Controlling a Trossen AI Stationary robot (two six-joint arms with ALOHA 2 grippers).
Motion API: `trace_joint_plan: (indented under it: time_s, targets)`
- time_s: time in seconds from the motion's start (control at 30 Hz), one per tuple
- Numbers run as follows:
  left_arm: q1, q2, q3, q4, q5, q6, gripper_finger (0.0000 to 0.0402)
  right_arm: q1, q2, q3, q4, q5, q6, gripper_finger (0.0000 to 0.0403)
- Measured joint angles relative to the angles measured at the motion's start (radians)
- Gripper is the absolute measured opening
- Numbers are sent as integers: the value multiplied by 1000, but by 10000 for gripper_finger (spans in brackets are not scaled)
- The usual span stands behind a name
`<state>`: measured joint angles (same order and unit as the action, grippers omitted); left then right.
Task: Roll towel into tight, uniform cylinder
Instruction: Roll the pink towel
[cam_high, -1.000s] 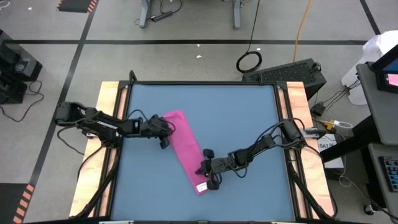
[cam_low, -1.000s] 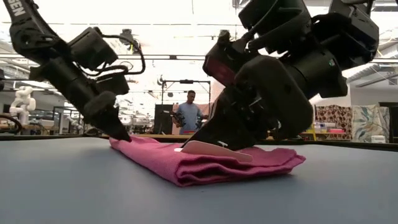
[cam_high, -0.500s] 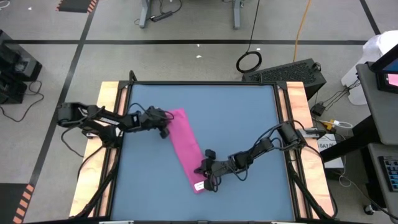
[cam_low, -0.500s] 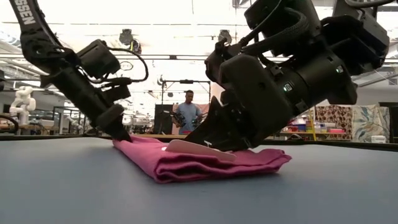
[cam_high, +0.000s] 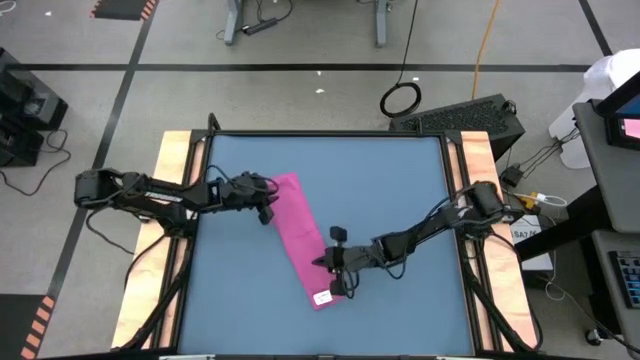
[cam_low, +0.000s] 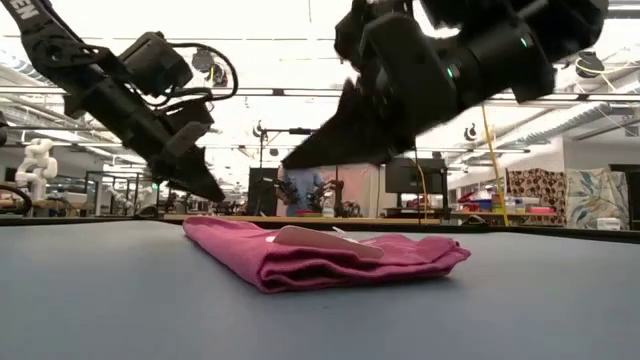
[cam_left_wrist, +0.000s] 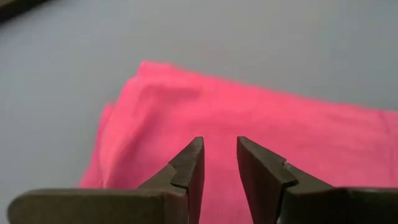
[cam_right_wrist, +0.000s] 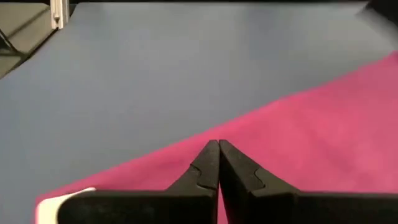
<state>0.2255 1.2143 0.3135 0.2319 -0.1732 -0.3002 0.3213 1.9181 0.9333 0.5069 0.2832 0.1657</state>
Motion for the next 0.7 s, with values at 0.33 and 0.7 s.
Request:
trace_joint_plan:
  time_s: [0.33, 0.7]
  targets:
    - [-78, 0, 0, -107, -109, -208, 99, -308, -107, 84, -65, -172, -200, 0]
    - [-102, 0, -1, -149, -119, -276, 99, -489, 96, 269, -211, -424, -184, 0]
